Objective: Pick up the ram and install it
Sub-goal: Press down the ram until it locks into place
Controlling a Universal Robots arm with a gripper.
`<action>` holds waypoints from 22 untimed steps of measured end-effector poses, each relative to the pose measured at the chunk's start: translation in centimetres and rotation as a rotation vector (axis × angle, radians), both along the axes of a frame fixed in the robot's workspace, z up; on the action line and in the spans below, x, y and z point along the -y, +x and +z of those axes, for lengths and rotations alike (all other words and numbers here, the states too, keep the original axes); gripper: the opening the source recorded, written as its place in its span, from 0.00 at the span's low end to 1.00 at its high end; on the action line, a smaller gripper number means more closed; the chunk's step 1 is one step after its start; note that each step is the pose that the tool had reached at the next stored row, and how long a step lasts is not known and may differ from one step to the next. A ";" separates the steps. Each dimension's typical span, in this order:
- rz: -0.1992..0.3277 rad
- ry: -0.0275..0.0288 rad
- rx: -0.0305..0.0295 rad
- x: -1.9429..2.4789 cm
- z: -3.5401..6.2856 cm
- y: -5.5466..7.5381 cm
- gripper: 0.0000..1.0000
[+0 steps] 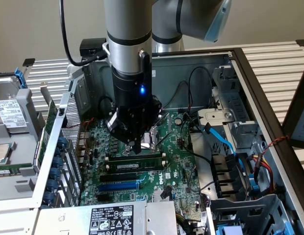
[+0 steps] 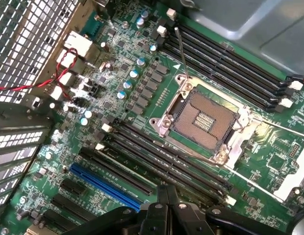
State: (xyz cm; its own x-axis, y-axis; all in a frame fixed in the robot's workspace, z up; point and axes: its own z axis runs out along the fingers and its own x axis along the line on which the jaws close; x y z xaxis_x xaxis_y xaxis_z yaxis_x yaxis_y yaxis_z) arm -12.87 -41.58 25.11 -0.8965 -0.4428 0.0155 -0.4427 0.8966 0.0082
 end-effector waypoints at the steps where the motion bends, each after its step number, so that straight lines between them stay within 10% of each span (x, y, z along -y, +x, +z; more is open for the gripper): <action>1: -0.015 0.0001 0.0000 0.00 0.00 0.0 0.10; 22: -0.335 0.0000 0.0000 0.00 0.00 0.0 0.10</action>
State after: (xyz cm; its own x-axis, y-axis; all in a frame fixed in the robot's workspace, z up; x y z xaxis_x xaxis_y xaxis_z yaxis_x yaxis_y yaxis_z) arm -12.87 -41.58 25.10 -0.9923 -0.1232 0.0154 -0.1231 0.9924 0.0082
